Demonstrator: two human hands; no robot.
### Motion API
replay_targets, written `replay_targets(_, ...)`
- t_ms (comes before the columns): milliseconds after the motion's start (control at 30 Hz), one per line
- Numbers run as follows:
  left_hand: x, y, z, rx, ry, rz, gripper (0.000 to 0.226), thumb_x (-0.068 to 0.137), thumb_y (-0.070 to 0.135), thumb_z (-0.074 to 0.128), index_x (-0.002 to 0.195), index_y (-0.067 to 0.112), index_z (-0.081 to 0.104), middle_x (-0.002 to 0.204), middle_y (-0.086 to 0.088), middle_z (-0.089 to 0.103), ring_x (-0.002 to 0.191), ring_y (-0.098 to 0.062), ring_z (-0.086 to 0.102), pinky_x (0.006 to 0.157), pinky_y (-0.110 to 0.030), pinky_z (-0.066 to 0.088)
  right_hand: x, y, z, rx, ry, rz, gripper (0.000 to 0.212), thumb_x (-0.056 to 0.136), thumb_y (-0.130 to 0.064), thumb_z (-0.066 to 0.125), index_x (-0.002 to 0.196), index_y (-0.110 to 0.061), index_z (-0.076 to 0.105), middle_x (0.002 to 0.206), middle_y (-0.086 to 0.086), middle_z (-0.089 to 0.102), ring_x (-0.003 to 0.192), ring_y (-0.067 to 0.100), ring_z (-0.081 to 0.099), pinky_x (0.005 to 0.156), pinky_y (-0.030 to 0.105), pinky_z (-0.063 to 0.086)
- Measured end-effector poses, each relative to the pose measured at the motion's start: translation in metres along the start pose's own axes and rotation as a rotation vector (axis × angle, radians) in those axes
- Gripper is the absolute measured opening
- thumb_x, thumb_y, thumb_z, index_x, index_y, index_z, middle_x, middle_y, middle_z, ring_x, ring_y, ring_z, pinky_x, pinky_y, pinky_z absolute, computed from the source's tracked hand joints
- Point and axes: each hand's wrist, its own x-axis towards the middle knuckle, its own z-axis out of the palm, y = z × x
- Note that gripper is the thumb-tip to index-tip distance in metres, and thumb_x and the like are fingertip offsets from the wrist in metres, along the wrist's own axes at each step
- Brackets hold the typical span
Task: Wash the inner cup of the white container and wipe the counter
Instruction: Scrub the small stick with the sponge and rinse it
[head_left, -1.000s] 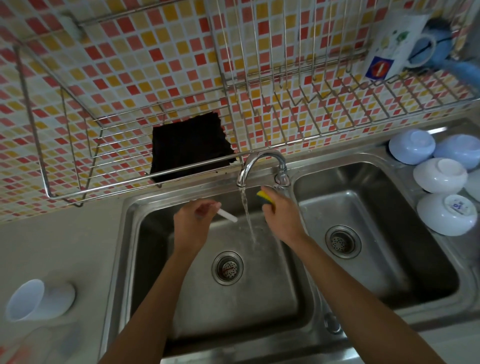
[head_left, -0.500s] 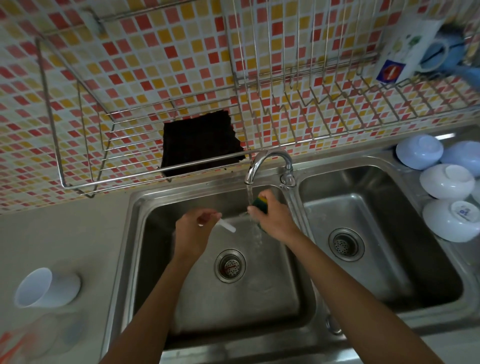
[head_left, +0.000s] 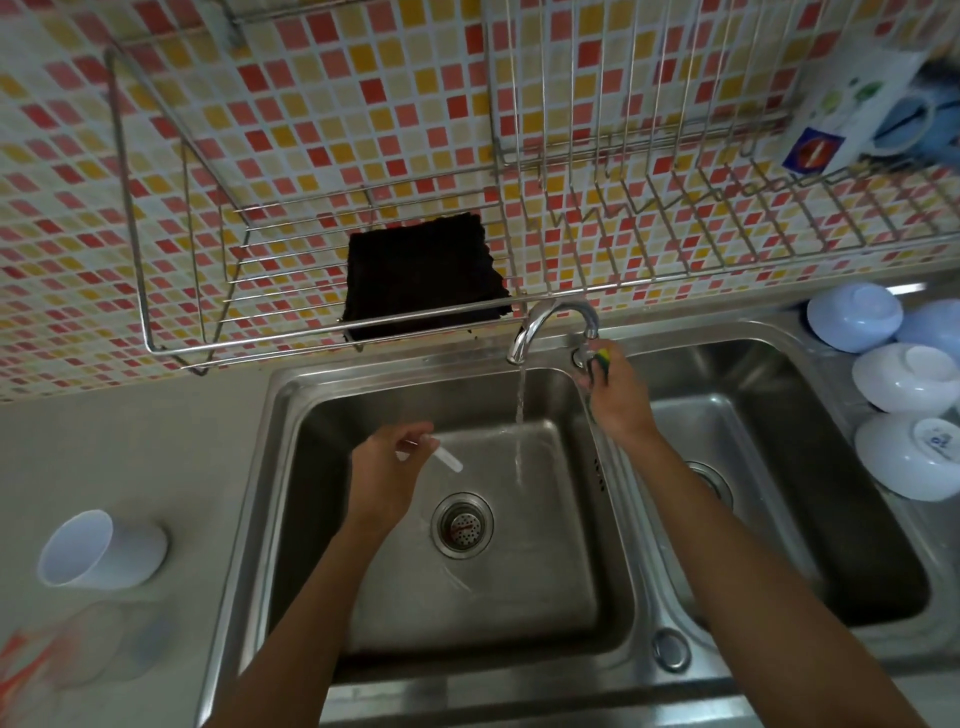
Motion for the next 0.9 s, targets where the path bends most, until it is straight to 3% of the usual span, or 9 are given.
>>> replay_targets(100,-0.015,0.002,-0.013,0.010,0.059,0.096,0.017,0.083,0.016,0.073,0.100,0.016,0.072,0.092,0.007,0.068,0.082,0.001,0.061,0.071,-0.005,0.043,-0.023,0.002,0.006,-0.068,-0.052,-0.084,0.016,0.101,-0.024,0.040,0.111,-0.013,0.047,0.080,0.009,0.061,0.069,0.025,0.061,0.059,0.032,0.049)
replay_targets(233,-0.036,-0.010,-0.016,0.109,0.104,0.210,0.013,0.082,0.017,0.074,0.095,0.016,0.072,0.091,0.009,0.066,0.083,-0.005,0.060,0.077,-0.012,0.043,-0.072,0.001,0.040,-0.220,-0.229,-0.140,0.021,0.101,-0.030,0.037,0.099,-0.012,0.049,0.075,0.005,0.060,0.064,0.021,0.060,0.059,0.040,0.052)
replay_targets(400,-0.054,-0.042,0.002,0.109,-0.045,-0.060,0.009,0.083,0.023,0.072,0.085,0.014,0.071,0.085,-0.001,0.070,0.076,-0.013,0.065,0.076,-0.035,0.055,-0.109,-0.003,0.080,-0.259,-0.369,-0.032,0.023,0.102,-0.028,0.034,0.087,-0.016,0.047,0.071,-0.002,0.050,0.069,0.019,0.054,0.063,0.038,0.045)
replay_targets(500,-0.065,-0.046,-0.001,0.112,-0.029,-0.022,0.011,0.084,0.024,0.071,0.084,0.013,0.070,0.084,0.001,0.069,0.075,-0.011,0.062,0.073,-0.030,0.053,-0.121,-0.010,0.094,-0.296,-0.391,-0.023,0.022,0.103,-0.027,0.034,0.092,-0.014,0.048,0.071,-0.004,0.049,0.064,0.011,0.049,0.057,0.028,0.038)
replay_targets(700,-0.073,-0.048,-0.025,0.169,0.058,0.104,0.007,0.084,0.019,0.072,0.085,0.013,0.072,0.088,-0.002,0.067,0.083,-0.013,0.057,0.072,-0.023,0.041,-0.138,-0.034,0.091,-0.316,-0.328,-0.135,0.022,0.102,-0.029,0.035,0.089,-0.016,0.046,0.076,0.004,0.056,0.070,0.023,0.055,0.061,0.038,0.045)
replay_targets(800,-0.083,-0.041,-0.042,0.183,0.093,0.210,0.007,0.085,0.016,0.070,0.089,0.011,0.072,0.092,-0.002,0.065,0.086,-0.012,0.054,0.075,-0.017,0.037,-0.154,-0.063,0.077,-0.275,-0.266,-0.231,0.021,0.102,-0.034,0.033,0.095,-0.016,0.043,0.077,0.003,0.057,0.067,0.022,0.054,0.053,0.028,0.035)
replay_targets(900,-0.087,-0.038,-0.065,0.165,0.135,0.236,0.008,0.085,0.012,0.070,0.092,0.009,0.072,0.090,-0.006,0.065,0.086,-0.020,0.059,0.075,-0.025,0.045,-0.166,-0.114,0.061,-0.194,-0.274,-0.336,0.026,0.101,-0.042,0.030,0.098,-0.020,0.043,0.085,-0.001,0.056,0.074,0.013,0.054,0.056,0.026,0.035)
